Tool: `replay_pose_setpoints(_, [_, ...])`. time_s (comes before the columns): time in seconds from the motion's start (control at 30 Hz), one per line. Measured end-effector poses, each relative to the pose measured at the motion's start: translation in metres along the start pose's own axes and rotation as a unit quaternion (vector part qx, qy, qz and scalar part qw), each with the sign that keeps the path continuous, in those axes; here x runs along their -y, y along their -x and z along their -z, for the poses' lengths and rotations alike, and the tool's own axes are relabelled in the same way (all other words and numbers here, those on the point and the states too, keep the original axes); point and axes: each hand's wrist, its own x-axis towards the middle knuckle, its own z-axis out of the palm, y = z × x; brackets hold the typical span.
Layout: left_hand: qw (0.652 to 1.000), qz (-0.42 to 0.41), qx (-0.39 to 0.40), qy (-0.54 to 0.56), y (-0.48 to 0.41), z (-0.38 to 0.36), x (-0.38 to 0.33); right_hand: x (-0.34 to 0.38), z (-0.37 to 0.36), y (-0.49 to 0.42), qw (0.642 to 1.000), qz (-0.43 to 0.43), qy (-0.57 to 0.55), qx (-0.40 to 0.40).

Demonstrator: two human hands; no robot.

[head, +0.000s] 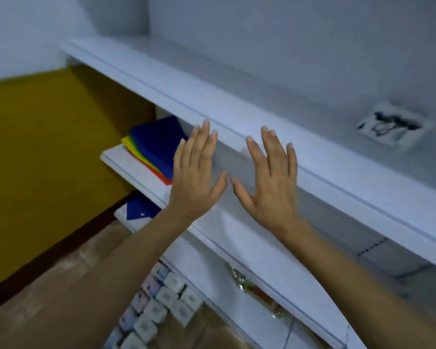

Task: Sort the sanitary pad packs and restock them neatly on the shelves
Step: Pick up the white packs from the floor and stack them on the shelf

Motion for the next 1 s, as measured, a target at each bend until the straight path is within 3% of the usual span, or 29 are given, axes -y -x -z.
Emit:
replay_pose_setpoints(0.13, [0.994, -0.038, 0.009, 0.103, -0.067, -0.038, -0.085, -0.074, 0.059, 0.001, 0.994, -0.082, 0.035, -0.056])
replay_pose_setpoints(0.37, [0.968, -0.128, 0.109, 0.186, -0.130, -0.118, -0.235, -0.202, 0.152, 0.044, 0.973, -0.189, 0.127, -0.048])
replay_pose_setpoints(0.5, [0.978, -0.136, 0.144, 0.064, -0.146, -0.166, -0.287, -0.261, 0.194, 0.072, 0.957, -0.238, 0.168, -0.019])
replay_pose_setpoints(0.63, [0.958, -0.049, 0.262, -0.104, -0.172, -0.200, -0.307, -0.308, 0.221, 0.088, 0.950, -0.251, 0.183, 0.028])
replay_pose_setpoints(0.77, [0.940, 0.025, 0.325, -0.101, -0.182, -0.216, -0.297, -0.348, 0.236, 0.093, 0.933, -0.281, 0.192, 0.112])
replay_pose_setpoints(0.83, [0.941, 0.025, 0.316, -0.118, -0.181, -0.219, -0.292, -0.368, 0.241, 0.097, 0.918, -0.309, 0.208, 0.135])
replay_pose_setpoints(0.93, [0.957, 0.011, 0.239, -0.163, -0.187, -0.215, -0.289, -0.395, 0.245, 0.100, 0.891, -0.380, 0.196, 0.154])
replay_pose_setpoints(1.0, [0.956, 0.019, 0.241, -0.167, -0.191, -0.217, -0.286, -0.408, 0.245, 0.105, 0.868, -0.426, 0.172, 0.186])
